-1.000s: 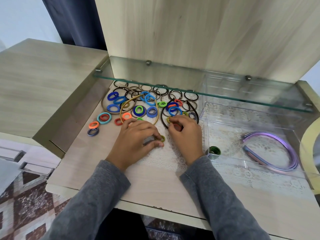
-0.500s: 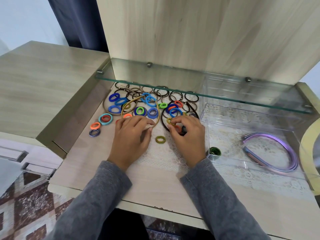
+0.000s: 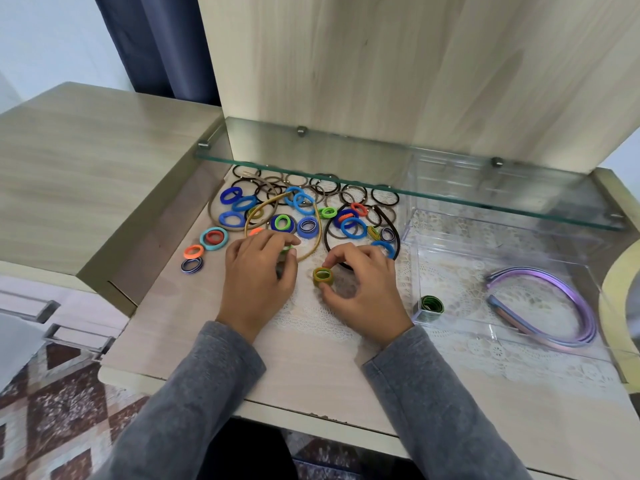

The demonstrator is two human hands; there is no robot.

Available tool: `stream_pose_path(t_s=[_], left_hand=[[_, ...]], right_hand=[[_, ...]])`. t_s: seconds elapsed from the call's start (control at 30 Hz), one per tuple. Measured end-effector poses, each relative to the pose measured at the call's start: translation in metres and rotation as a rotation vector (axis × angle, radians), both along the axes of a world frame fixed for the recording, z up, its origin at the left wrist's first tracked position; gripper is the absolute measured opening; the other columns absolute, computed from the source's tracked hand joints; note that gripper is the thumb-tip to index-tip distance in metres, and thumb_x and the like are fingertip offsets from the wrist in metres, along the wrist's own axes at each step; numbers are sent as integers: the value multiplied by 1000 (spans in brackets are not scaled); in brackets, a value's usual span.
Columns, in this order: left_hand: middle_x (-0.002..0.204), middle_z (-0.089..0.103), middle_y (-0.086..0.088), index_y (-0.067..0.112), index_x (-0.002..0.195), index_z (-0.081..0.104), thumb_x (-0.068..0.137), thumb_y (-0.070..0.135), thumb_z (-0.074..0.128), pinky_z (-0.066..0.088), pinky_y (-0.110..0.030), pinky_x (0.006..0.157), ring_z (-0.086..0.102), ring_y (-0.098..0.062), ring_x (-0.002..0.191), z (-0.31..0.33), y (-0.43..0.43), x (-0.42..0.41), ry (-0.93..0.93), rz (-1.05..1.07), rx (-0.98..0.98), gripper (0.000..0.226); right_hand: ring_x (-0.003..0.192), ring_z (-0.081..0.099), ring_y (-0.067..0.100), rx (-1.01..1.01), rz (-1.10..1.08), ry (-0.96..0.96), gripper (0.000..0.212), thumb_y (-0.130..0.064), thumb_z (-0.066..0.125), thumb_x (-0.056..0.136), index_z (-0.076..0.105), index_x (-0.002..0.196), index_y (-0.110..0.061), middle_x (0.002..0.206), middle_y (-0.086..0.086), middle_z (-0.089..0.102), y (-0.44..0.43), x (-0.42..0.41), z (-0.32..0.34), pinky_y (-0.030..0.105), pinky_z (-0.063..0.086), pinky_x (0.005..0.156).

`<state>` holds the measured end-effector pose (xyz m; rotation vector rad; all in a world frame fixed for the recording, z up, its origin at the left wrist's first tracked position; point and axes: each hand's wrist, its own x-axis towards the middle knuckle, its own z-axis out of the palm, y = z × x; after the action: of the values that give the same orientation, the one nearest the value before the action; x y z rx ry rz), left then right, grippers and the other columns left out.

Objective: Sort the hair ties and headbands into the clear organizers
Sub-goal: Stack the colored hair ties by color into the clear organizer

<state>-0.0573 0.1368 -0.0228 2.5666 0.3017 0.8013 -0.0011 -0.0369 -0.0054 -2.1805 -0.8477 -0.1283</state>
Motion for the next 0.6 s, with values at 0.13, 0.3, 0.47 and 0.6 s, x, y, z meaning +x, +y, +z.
stream_pose_path(t_s=[0.13,0.3,0.47,0.6], left_hand=[[107,64,10,25,106,65,91,29,50,41,-43,95,59,-15,104,0,0,0,1,-8,-12,22],[107,65,9,25,106,66,91,30,49,41,-44,95,59,-15,105,0,1,0,3,-11,-9,23],[107,64,9,25,107,66,91,28,52,41,-42,96,59,-15,104,-1,1,0,11,-5,0,21],[107,64,10,25,106,65,90,28,52,40,-42,96,59,-15,104,-1,1,-1,12,-2,5,21]], right_hand=[[99,42,2,-19,-3,-8,26,-37,71,74,55,94,-34,93,-25,56,-1,0,0,35,31,94],[99,42,2,-45,-5,-21,28,-37,71,74,53,95,-36,93,-26,56,-1,1,0,32,28,93],[99,42,2,-56,-12,-18,30,-38,70,74,52,98,-37,94,-24,58,-1,0,0,31,28,91],[99,42,3,-66,-14,-12,30,-38,70,74,52,98,-37,94,-24,58,0,0,0,31,28,91]])
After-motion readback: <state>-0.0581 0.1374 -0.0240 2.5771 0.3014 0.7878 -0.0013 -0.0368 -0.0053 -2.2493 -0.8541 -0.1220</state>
